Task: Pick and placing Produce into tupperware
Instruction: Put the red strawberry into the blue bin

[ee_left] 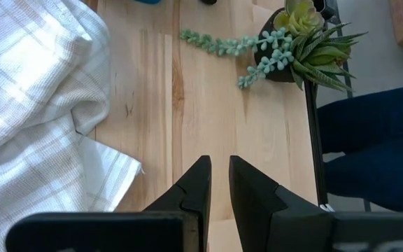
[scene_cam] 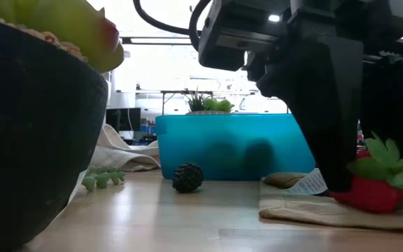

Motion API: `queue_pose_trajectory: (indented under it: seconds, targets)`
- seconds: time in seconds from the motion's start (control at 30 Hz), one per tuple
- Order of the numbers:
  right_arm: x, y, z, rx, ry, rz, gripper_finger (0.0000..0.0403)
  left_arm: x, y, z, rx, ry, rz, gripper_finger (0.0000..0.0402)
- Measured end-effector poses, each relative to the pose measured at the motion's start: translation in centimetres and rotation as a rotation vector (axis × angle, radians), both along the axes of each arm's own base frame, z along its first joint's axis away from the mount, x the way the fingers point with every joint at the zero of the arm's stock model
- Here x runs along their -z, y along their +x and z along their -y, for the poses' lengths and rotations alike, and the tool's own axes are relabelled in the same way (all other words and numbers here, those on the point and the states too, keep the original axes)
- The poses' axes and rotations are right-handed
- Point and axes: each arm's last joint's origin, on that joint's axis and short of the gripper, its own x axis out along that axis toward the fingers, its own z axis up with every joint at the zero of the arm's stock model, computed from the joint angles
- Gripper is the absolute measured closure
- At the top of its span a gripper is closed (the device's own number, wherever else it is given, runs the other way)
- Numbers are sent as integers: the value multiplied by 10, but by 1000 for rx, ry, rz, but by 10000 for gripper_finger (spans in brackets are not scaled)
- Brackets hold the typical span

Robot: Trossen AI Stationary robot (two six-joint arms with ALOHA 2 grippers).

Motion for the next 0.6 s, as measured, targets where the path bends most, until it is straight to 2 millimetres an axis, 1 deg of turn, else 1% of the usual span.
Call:
queue_pose_trajectory:
  seconds: [0.17,0.27,0.6]
  targets:
    - [0,0,0,-18,-1,3,263,0,0,0,0,0,0,360]
    - [-6,2,-1,-41,3,16,263,0,0,0,0,0,0,360]
    - [-42,9,-4,-80,6,36,263,0,0,0,6,4,3,360]
